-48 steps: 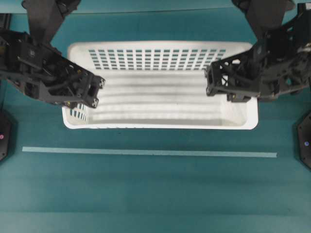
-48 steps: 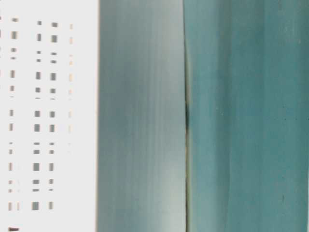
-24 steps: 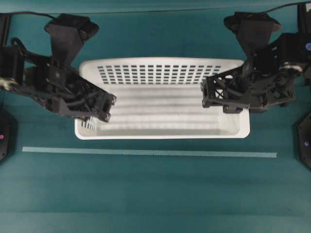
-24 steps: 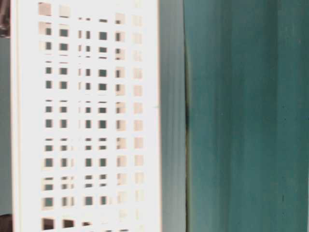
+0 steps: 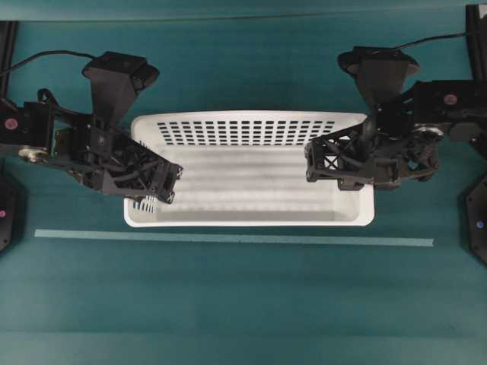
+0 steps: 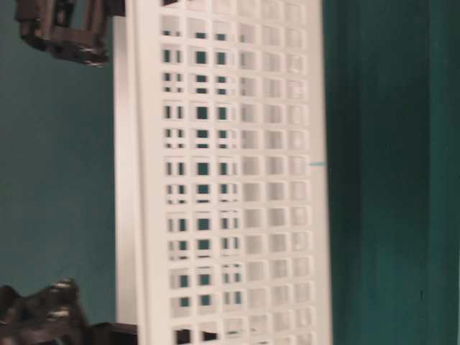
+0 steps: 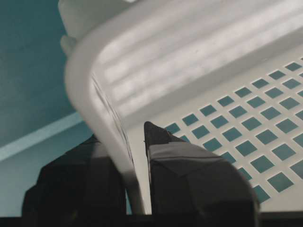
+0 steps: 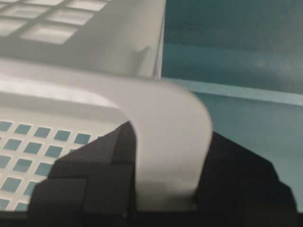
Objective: Lift the white basket with both hands.
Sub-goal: 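Move the held basket forward and lower it toward the table, then set the basket down on the table with both grippers still closed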
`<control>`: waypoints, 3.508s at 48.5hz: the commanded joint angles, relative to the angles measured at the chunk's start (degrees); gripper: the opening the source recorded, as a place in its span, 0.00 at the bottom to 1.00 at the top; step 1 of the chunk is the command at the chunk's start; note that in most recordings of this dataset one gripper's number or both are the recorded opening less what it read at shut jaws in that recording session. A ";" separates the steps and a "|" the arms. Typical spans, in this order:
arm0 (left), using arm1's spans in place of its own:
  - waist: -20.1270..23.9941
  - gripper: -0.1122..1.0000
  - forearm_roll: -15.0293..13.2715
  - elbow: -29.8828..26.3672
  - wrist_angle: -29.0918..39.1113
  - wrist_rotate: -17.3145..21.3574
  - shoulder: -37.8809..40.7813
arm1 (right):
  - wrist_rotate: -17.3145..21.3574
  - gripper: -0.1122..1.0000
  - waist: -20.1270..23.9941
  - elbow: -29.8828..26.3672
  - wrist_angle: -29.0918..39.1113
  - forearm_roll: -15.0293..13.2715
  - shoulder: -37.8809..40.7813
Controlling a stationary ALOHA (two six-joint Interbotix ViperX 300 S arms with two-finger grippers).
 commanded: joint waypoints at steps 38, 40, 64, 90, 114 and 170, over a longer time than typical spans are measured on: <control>1.49 0.12 0.18 6.33 -13.71 2.37 7.73 | -4.57 0.27 2.81 5.98 -16.44 0.62 8.70; 1.41 0.12 0.09 6.15 -13.71 2.20 8.00 | -4.75 0.27 2.81 5.98 -16.44 0.62 8.96; 0.26 0.12 0.00 6.06 -13.80 1.05 9.05 | -4.92 0.27 2.90 7.03 -17.31 0.70 10.11; 0.18 0.12 -0.09 6.33 -16.00 -2.55 10.46 | -4.92 0.27 2.72 8.17 -18.19 0.70 10.81; 0.53 0.12 -0.18 7.38 -18.63 -3.60 10.55 | -5.19 0.27 2.64 11.07 -24.52 2.46 10.81; 1.32 0.91 -0.18 9.32 -18.37 -3.34 8.17 | -6.15 0.97 -1.41 13.45 -23.82 1.93 5.63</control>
